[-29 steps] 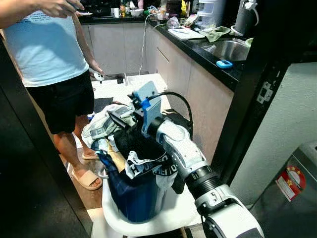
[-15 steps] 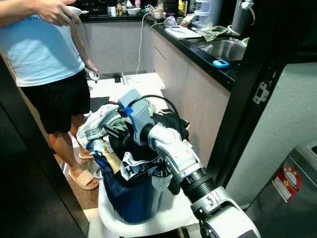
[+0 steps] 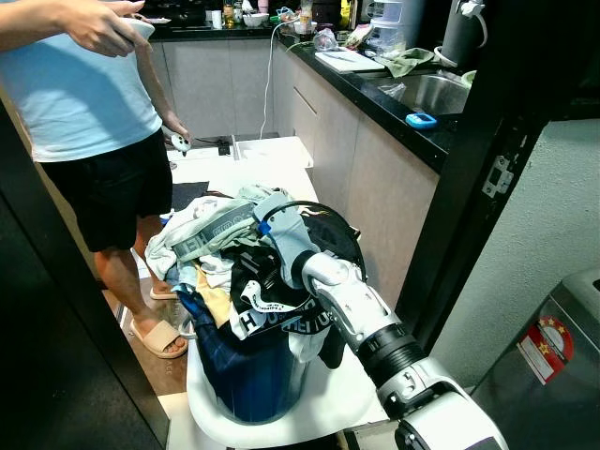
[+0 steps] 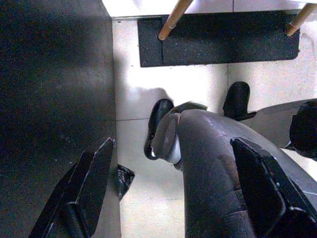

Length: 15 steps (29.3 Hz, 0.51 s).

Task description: Clothes washing

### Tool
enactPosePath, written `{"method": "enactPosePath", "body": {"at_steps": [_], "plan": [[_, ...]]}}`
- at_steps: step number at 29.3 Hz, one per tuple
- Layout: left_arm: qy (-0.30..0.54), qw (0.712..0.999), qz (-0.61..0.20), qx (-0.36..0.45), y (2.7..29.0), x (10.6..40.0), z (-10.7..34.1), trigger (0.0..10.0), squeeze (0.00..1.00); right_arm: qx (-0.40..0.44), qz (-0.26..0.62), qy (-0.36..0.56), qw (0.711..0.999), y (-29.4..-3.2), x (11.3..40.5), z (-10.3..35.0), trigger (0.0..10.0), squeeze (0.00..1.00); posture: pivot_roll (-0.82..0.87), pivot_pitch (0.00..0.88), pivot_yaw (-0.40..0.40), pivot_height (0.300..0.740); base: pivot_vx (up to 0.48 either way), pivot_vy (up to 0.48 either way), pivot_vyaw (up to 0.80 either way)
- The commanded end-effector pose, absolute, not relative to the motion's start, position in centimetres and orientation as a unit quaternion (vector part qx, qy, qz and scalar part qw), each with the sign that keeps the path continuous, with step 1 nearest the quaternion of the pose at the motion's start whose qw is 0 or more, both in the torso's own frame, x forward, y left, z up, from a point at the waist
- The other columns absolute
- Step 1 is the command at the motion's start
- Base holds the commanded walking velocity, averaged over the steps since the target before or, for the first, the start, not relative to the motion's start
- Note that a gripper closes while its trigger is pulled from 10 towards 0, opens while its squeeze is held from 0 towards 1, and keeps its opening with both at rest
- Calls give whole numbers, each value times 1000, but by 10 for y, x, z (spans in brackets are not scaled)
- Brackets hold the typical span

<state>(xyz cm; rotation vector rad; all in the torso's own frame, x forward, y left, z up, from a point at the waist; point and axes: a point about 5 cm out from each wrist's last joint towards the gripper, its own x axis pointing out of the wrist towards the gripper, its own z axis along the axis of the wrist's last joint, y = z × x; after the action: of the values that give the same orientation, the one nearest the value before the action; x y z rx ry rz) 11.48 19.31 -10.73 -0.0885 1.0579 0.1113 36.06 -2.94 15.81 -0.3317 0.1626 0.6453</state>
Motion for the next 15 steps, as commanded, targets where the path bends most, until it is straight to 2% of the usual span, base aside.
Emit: {"method": "enactPosePath", "body": {"at_steps": [1,4,8,15], "plan": [[518,852,50,-49,188,107,-111,10000,0,-155,298,91,938,-38,365,161,10000,0,-4,0,-70,740,0,0,0],[517,853,49,-49,188,107,-110,10000,0,-114,319,110,935,-38,364,162,10000,0,-4,0,-70,740,0,0,0],[517,853,48,-51,187,108,-110,10000,0,-20,399,153,904,-36,356,167,10000,0,-8,0,-70,740,0,0,0],[517,853,48,-52,186,107,-111,10000,0,19,404,167,899,-34,355,171,10000,0,-10,0,-71,740,0,0,0]]}}
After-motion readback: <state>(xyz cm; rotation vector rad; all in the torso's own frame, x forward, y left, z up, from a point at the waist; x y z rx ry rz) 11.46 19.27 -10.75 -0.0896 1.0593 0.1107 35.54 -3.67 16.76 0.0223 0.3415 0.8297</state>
